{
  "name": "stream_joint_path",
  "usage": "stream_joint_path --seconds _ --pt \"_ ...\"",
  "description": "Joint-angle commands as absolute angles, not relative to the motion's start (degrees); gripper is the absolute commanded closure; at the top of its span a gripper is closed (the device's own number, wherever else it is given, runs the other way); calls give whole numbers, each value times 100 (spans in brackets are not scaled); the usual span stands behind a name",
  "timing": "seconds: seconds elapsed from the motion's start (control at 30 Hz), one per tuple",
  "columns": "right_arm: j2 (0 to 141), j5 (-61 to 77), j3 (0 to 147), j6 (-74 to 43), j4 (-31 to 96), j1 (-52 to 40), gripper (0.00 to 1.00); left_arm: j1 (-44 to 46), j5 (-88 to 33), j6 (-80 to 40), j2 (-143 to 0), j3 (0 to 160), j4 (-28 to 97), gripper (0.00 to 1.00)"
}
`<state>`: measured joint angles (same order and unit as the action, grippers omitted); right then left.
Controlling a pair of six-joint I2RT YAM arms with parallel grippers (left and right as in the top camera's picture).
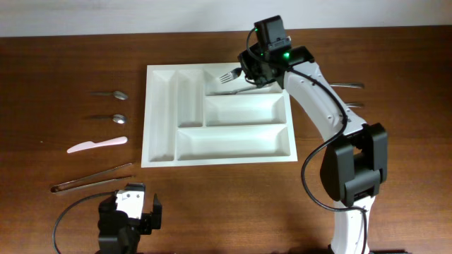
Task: Pack container
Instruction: 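Carry the second fork with the right gripper into the top compartment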
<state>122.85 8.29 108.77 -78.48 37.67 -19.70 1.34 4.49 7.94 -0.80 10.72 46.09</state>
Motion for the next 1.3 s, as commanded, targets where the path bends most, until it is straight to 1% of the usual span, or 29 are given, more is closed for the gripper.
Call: stream_joint_path --seconds 0.0,0.2,0.37,0.67,0.93,1.03,1.13,1.27 --pt "12245 -14 10978 -8724 3833 -2150 96 161 427 869 -34 1055 4611 1" --pt "12324 -615 10978 -9194 3876 -2331 96 161 427 869 -34 1055 4611 1" --pt "12534 -582 10973 -9378 3872 -2335 96 161 427 869 -34 1055 4611 1" --pt "12954 -451 10973 -9371 3710 -2342 96 161 427 869 -34 1055 4611 1" --pt "12993 -412 10973 -9369 3583 -2362 96 161 427 869 -34 1055 4611 1" --pt "12993 -412 10973 -9367 3548 -2362 91 161 427 869 -34 1055 4611 1" --pt "12993 -412 10973 -9347 3553 -2362 90 161 427 869 -34 1055 4611 1" --pt "12993 -412 10973 -9347 3551 -2362 87 161 427 869 -34 1055 4611 1"
